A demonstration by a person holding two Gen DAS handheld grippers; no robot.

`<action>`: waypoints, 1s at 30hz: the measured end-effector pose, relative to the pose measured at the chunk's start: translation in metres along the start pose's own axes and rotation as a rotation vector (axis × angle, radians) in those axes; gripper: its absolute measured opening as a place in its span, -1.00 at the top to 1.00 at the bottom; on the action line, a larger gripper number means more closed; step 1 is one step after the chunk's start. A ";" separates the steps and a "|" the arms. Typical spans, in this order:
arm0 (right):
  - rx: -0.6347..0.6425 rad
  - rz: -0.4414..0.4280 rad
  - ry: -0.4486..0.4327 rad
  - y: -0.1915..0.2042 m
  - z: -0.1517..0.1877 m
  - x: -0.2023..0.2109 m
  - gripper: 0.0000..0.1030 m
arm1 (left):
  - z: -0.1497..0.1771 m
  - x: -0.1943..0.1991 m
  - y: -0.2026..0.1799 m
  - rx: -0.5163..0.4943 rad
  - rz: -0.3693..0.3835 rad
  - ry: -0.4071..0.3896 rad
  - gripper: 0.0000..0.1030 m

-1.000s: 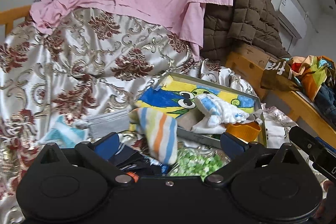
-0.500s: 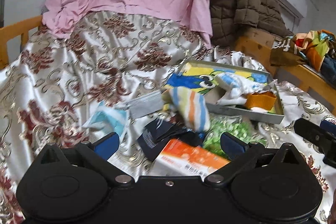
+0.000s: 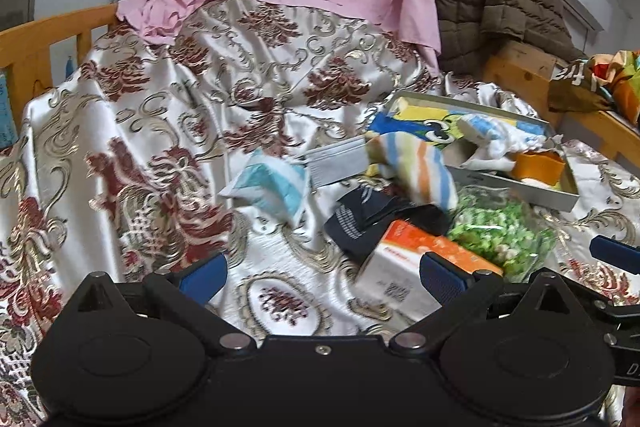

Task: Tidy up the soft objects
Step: 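Withdraw both tools from the tray back toward the pile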

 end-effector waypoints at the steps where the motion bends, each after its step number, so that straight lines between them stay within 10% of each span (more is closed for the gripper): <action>1: 0.007 -0.012 0.004 0.003 0.001 -0.003 -0.99 | 0.001 0.000 0.003 -0.001 -0.003 0.000 -0.98; 30: 0.097 -0.076 0.064 0.030 0.015 -0.033 -1.00 | -0.004 -0.024 0.049 0.059 -0.181 -0.051 -0.98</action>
Point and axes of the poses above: each gripper's, at about its wrist camera, not at the fingertips, and x roughly against the way its jaws point, y to its left, z to its underside, the point moved 5 cm from there along -x, roughly the way its jaws point, and after that the axes turned 2 degrees about y, right-handed, at the moved point
